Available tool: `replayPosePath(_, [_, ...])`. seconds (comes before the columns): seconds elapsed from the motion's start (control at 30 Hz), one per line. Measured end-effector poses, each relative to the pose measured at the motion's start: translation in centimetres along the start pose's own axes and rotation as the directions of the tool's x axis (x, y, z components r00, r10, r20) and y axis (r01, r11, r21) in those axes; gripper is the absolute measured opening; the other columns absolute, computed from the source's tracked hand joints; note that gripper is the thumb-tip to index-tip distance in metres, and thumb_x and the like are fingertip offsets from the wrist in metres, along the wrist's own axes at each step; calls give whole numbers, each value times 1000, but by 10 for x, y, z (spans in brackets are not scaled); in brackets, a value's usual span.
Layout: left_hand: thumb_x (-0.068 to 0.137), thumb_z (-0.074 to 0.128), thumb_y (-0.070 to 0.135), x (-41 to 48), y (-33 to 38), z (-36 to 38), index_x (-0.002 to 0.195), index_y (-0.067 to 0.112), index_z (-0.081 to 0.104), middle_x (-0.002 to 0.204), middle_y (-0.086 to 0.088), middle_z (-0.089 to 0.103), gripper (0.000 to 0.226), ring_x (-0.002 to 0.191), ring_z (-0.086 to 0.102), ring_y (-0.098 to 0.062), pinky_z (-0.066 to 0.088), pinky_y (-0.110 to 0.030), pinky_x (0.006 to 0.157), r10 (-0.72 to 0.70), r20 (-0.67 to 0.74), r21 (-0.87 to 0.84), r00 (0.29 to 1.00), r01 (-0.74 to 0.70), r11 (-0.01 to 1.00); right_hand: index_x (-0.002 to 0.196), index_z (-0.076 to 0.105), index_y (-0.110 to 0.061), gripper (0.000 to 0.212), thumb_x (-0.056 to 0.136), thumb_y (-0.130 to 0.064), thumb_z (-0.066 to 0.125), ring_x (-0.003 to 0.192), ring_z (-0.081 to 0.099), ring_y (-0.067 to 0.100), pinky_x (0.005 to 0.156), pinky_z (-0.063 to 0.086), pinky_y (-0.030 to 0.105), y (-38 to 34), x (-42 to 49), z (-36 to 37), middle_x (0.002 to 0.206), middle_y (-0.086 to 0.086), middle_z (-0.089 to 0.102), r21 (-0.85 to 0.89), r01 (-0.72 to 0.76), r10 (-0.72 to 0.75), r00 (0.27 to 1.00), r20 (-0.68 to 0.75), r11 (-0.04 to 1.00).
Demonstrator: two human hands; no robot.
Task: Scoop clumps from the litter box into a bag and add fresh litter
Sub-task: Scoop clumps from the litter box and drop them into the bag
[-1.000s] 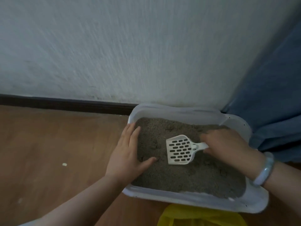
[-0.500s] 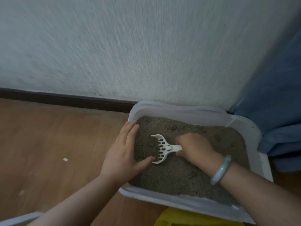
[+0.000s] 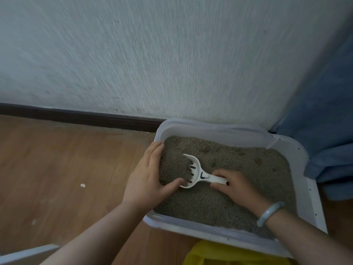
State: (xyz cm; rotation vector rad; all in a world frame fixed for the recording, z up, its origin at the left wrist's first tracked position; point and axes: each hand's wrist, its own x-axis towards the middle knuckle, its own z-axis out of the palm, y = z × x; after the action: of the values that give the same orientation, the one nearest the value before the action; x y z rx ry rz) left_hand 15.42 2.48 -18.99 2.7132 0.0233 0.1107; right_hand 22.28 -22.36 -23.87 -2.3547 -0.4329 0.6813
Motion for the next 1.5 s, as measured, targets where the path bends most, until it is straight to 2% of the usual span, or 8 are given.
replayPosePath(0.37, [76, 49, 68, 0, 2, -2, 142, 18, 32, 152, 1, 30, 85, 138, 30, -13, 29, -24, 103, -11, -25, 22, 1000, 12, 1000, 99, 66, -32, 18, 83, -41, 65, 72, 57, 5, 68, 50, 35, 10, -29, -27, 85, -13, 65, -107, -14, 4, 996, -94, 994])
replayPosePath(0.77, [72, 43, 72, -1, 3, 0, 146, 20, 27, 154, 4, 26, 92, 140, 28, -13, 34, -34, 106, -96, -5, 23, 995, 96, 995, 101, 64, -36, 20, 83, -44, 64, 74, 53, -2, 68, 44, 23, 16, -51, -31, 87, -21, 61, -162, 2, -13, 998, -65, 987])
replayPosePath(0.97, [77, 53, 67, 0, 5, -1, 147, 20, 25, 156, 5, 22, 89, 142, 24, -13, 34, -34, 106, -98, 11, 65, 995, 97, 993, 100, 64, -33, 18, 84, -42, 62, 79, 57, 6, 71, 49, 34, 20, -56, -43, 89, -15, 63, -179, -61, 42, 994, -105, 982])
replayPosePath(1.1, [73, 40, 74, 1, 5, -1, 147, 21, 25, 156, 5, 21, 93, 141, 24, -13, 37, -35, 104, -104, 22, 85, 994, 102, 991, 102, 62, -34, 20, 87, -46, 57, 82, 58, 11, 70, 48, 32, 23, -57, -68, 93, -10, 64, -347, -143, 91, 983, -161, 927])
replayPosePath(1.2, [77, 54, 67, 1, 6, -1, 147, 20, 25, 156, 5, 21, 89, 141, 25, -14, 38, -36, 103, -105, 12, 77, 994, 104, 992, 103, 61, -29, 23, 89, -46, 53, 87, 60, 16, 68, 47, 30, 24, -52, -85, 97, -5, 65, -487, -195, 120, 976, -181, 852])
replayPosePath(1.27, [78, 55, 66, 0, 6, -1, 147, 20, 26, 156, 4, 22, 88, 141, 26, -14, 39, -35, 102, -103, 7, 82, 995, 102, 991, 104, 61, -25, 25, 91, -44, 51, 89, 60, 17, 63, 43, 28, 22, -44, -91, 99, -2, 64, -574, -231, 168, 973, -162, 786])
replayPosePath(1.37, [74, 42, 73, 0, 5, -1, 147, 20, 26, 156, 4, 23, 91, 141, 26, -14, 38, -33, 102, -94, 11, 94, 996, 93, 991, 105, 61, -20, 26, 91, -40, 52, 89, 60, 20, 65, 44, 28, 16, -26, -91, 102, 3, 63, -603, -254, 208, 967, -147, 756])
replayPosePath(1.5, [76, 51, 69, 1, 5, -1, 147, 21, 25, 156, 6, 21, 90, 141, 24, -13, 34, -30, 104, -94, 21, 86, 995, 92, 992, 106, 62, -18, 27, 90, -39, 56, 92, 61, 22, 65, 39, 28, 5, 2, -86, 103, 5, 64, -631, -215, 167, 977, -135, 746])
